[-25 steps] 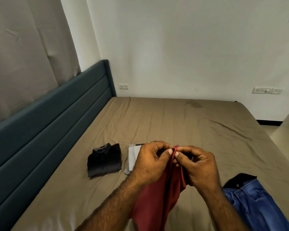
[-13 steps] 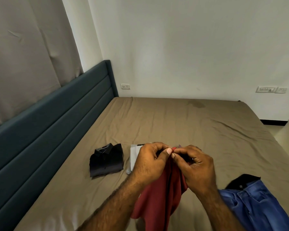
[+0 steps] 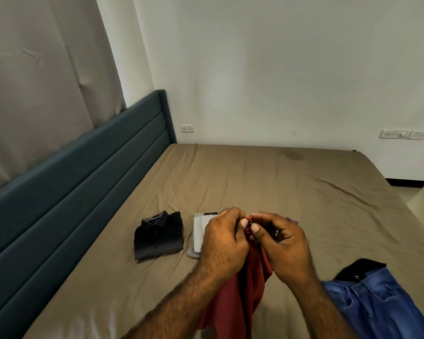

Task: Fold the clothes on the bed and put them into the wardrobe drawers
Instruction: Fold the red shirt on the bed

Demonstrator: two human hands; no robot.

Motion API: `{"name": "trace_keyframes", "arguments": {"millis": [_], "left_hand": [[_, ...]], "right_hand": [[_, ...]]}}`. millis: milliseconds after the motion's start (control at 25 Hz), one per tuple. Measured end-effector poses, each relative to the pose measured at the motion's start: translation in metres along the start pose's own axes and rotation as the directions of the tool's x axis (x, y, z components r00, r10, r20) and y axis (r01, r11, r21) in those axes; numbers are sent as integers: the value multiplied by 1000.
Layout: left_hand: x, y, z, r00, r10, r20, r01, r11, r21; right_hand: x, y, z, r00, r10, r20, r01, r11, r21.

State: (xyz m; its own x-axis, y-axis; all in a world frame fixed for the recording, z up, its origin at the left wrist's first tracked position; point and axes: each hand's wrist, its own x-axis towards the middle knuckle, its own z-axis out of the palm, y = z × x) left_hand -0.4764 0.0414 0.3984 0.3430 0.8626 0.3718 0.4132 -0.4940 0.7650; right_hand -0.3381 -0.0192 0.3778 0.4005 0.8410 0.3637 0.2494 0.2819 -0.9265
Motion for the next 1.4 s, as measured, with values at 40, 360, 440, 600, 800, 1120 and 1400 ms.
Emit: {"name": "trace_keyframes", "arguments": {"millis": [40,360,440,600,800,1120,1400], "left_hand": [[-1,0,-1,1000,-13,-2,13,1000,-10],[-3,-6,-8,967,-170,192,251,786,-565],[-3,-6,-3,930,-314,192,365,725,-584],[3,-8,5,905,-424,-31,388,854,-348],[17,-11,5,923,-374,-94,333,896,-295],[0,-27,37,986,156,57,-166,934,317],[7,-19,37,943,302,140,-331,795,509]], "right_hand": [[1,0,0,1000,-2,21,2,1000,10],[16,4,6,980,190,-65,-186,981,63],[14,3,13,979,142,-145,-151,987,-52],[-17,13,22,988,10,-155,-45,974,-223],[-18,42,22,975,207,82,-172,934,-314],[7,56,7,802,589,102,-496,561,663],[5,59,4,758,616,214,-493,327,806]]}}
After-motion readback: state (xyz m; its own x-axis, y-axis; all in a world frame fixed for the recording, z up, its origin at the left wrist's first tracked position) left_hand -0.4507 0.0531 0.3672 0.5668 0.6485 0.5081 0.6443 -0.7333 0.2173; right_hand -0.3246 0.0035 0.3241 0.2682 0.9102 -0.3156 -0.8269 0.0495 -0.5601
